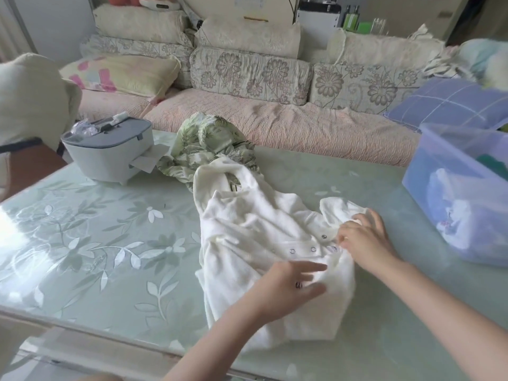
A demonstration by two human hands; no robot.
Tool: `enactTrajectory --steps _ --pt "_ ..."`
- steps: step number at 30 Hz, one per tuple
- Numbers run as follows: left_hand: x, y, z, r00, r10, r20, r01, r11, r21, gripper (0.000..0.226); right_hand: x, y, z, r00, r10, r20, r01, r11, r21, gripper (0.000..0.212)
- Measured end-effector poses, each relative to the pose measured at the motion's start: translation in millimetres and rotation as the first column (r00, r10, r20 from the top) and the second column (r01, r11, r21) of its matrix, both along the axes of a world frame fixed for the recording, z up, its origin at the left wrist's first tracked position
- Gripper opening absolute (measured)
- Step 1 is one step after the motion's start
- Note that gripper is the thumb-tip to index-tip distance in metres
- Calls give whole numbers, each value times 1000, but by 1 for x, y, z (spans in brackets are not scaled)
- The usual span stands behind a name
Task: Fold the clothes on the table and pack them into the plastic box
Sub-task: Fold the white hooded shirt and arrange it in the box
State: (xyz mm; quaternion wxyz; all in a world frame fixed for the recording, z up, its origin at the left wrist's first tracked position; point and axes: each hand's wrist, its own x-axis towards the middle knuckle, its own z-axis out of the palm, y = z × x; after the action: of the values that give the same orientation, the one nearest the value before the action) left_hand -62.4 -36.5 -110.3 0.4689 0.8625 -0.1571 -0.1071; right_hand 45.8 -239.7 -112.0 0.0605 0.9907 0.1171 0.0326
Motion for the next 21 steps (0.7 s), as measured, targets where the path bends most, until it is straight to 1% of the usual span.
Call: enactTrajectory --steps 1,2,3,4,5,6,8,9,10,11,13,14,16,17,19,20,21 --pt "6 -1 5 999 3 53 -1 999 -41 29 1 0 -2 1000 -20 6 20 996 88 17" --pt "16 3 7 988 47 149 -45 999 -20 26 -3 4 0 998 -60 -2 59 973 222 20" --pt "26 11 10 961 103 257 -117 992 40 27 -9 8 3 995 -97 -22 98 928 359 23" --pt "38 23 11 932 137 335 -191 973 133 28 -17 14 5 994 -101 -34 106 883 458 27" --pt "50 35 10 917 144 373 -243 941 233 31 -28 22 7 996 -74 -50 89 861 501 32" --pt "62 48 7 922 133 364 -266 900 345 35 -42 31 8 996 -22 -90 65 856 513 43" --pt "83 69 -2 959 105 264 -240 798 553 45 -76 52 7 970 107 -219 11 880 476 80" --pt "90 77 -7 970 105 220 -222 756 616 48 -92 61 2 953 158 -258 -36 907 421 95" --pt "96 82 -12 976 112 185 -207 730 651 50 -105 68 -4 936 200 -288 -87 929 359 103" --pt "99 86 -14 980 111 167 -196 713 673 50 -111 71 -13 916 224 -332 -121 945 302 103" --pt "98 87 -14 983 94 155 -177 675 716 49 -105 66 -25 897 228 -379 -147 962 230 93" --pt "94 86 -11 985 77 153 -167 648 743 48 -93 58 -29 897 221 -384 -150 967 206 85" --pt "82 79 -2 989 44 144 -142 593 792 47 -63 35 -32 901 207 -382 -151 973 173 53" --pt "73 73 5 992 27 123 -116 567 815 48 -47 23 -31 898 207 -389 -143 972 187 46" --pt "55 58 16 997 -27 78 -51 534 844 49 -13 0 -28 879 215 -425 -78 945 317 53" --pt "48 50 19 997 -63 48 -7 538 843 49 2 -6 -25 862 214 -461 -30 927 373 58" --pt "40 41 23 995 -100 24 37 560 827 47 17 -9 -24 854 194 -482 15 919 395 62"
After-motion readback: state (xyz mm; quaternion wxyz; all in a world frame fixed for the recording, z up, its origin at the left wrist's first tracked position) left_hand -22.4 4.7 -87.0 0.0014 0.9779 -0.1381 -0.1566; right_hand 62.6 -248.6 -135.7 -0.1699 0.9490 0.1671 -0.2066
